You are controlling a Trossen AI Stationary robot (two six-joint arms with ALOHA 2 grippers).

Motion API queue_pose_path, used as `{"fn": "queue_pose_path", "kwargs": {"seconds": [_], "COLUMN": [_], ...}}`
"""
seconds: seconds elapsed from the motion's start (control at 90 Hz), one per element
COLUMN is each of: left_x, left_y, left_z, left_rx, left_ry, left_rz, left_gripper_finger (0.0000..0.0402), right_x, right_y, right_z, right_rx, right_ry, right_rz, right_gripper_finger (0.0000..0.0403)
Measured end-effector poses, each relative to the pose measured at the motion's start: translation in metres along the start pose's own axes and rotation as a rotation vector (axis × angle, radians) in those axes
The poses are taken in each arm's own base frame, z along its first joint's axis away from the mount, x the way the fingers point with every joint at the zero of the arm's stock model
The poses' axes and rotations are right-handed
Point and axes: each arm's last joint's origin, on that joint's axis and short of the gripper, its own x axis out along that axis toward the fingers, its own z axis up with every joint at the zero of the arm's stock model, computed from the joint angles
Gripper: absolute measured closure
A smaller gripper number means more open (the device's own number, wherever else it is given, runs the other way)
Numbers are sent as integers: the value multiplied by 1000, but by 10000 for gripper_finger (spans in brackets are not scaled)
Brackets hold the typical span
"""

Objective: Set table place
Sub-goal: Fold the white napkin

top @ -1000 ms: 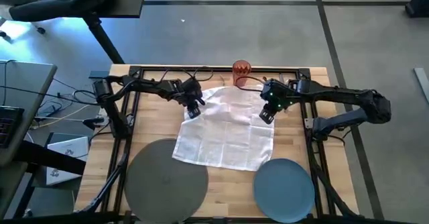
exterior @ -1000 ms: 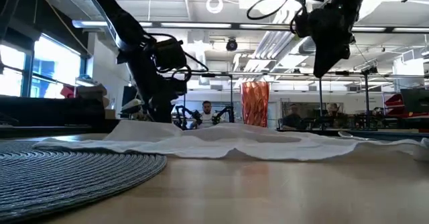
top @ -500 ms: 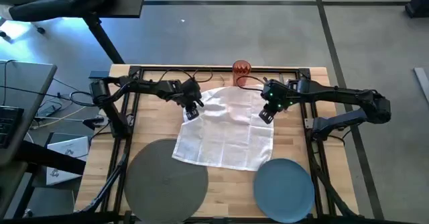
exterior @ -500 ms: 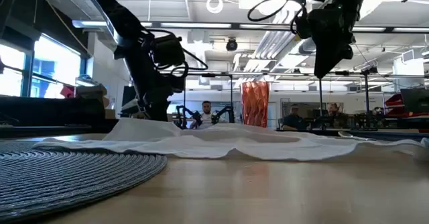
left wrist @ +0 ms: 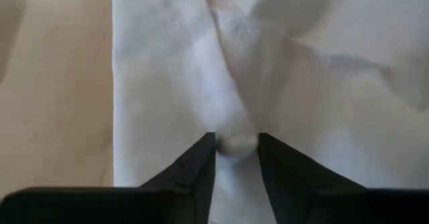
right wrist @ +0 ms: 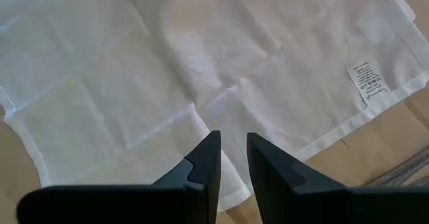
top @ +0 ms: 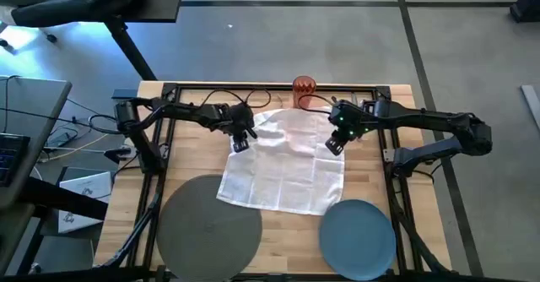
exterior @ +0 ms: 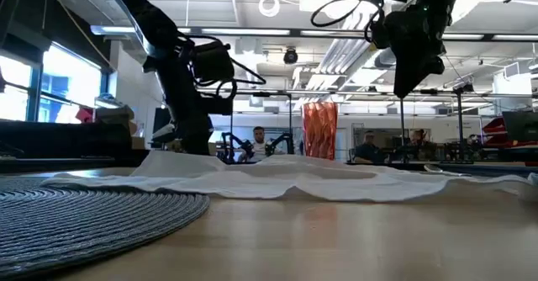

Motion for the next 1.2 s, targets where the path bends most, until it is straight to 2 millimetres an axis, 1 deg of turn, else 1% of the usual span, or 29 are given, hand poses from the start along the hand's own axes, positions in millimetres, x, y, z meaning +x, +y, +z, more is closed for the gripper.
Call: {"fn": "queue_pose_path", "kwargs": {"seconds": [0.133,0.278,0.367,0.467,0.533,0.589,0.7,0.8,0.867,0.944,1.033,1.2], "left_x": [-2,-11,-20,-32,-41,-50,-70,-90,-101,-110,-117,-118], "left_y": [-1,-1,0,2,3,4,4,3,3,3,2,0], "left_z": [0,1,2,4,5,6,7,8,7,5,4,0], "left_rx": [-3,-49,-77,-98,-108,-126,-164,-184,-191,-214,-238,-284], "left_ry": [3,-10,-29,-60,-89,-118,-179,-249,-281,-303,-316,-269], "left_rz": [37,43,56,67,66,47,-21,-103,-150,-198,-234,-268], "left_gripper_finger": [361,390,398,398,398,400,400,401,401,401,401,401], "right_x": [0,0,0,0,0,2,5,10,16,27,45,79], "right_y": [0,0,0,0,-4,-13,-41,-69,-85,-100,-112,-134], "right_z": [0,0,0,0,2,3,8,12,13,17,24,34], "right_rx": [5,6,7,10,43,87,151,168,176,184,175,196], "right_ry": [0,1,1,1,2,9,26,9,27,63,97,133], "right_rz": [0,1,1,1,-2,-21,-38,-41,-50,-59,-69,-90], "right_gripper_finger": [345,345,345,345,345,345,336,314,295,269,238,191]}}
